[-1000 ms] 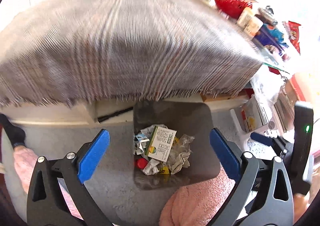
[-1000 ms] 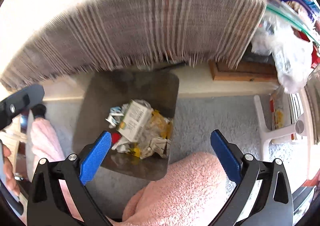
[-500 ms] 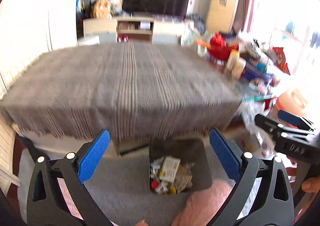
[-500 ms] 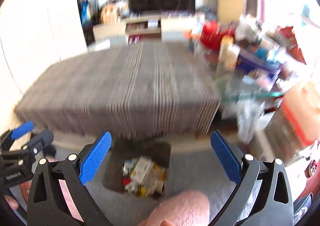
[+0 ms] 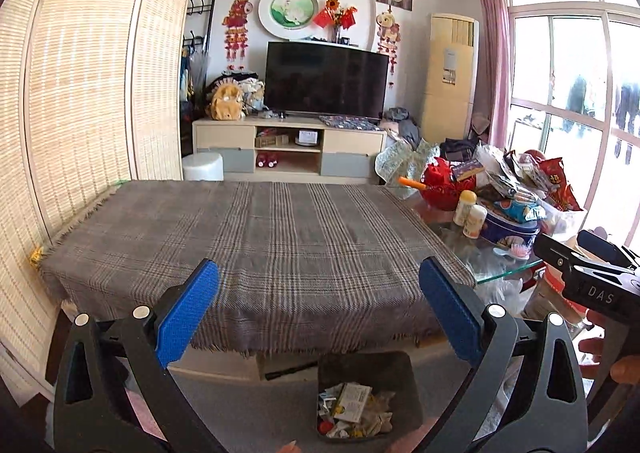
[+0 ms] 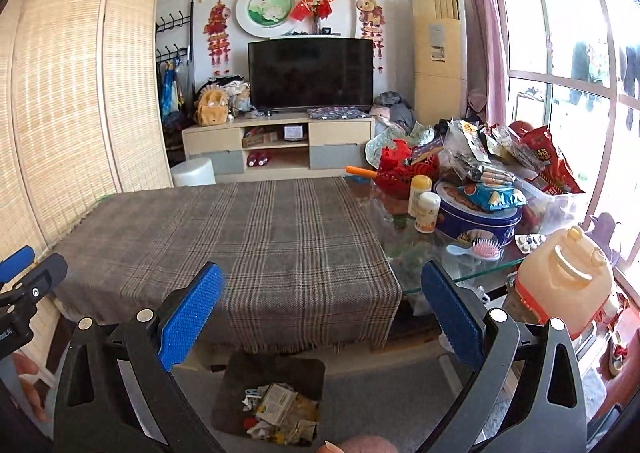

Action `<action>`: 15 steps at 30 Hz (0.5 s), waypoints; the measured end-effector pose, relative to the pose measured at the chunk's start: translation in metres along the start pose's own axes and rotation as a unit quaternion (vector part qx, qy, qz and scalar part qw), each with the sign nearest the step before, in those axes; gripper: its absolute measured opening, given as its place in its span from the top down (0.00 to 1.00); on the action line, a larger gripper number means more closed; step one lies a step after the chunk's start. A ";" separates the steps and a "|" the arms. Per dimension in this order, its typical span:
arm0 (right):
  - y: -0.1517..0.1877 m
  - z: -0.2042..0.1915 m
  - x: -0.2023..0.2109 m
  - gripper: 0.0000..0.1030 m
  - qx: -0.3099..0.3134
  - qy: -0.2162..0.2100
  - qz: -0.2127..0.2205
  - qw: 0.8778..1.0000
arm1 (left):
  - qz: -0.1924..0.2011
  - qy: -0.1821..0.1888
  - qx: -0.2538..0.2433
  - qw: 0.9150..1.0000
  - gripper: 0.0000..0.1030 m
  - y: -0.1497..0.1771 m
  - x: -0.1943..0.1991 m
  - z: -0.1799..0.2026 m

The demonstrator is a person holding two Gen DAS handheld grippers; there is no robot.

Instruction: Collect trash

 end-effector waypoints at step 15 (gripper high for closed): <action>-0.016 -0.016 0.020 0.03 0.015 0.009 0.033 0.999 | 0.012 -0.024 0.002 1.000 0.08 -0.009 0.007 -0.009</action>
Point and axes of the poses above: each gripper's, at about its wrist camera, not at the fingertips, and x roughly against the way its jaws point, z to its right, y to its underside, the point moved 7 cm from there along -x, roughly the way its jaws point, and after that the axes turned 5 degrees about z, right-handed, at the moved point
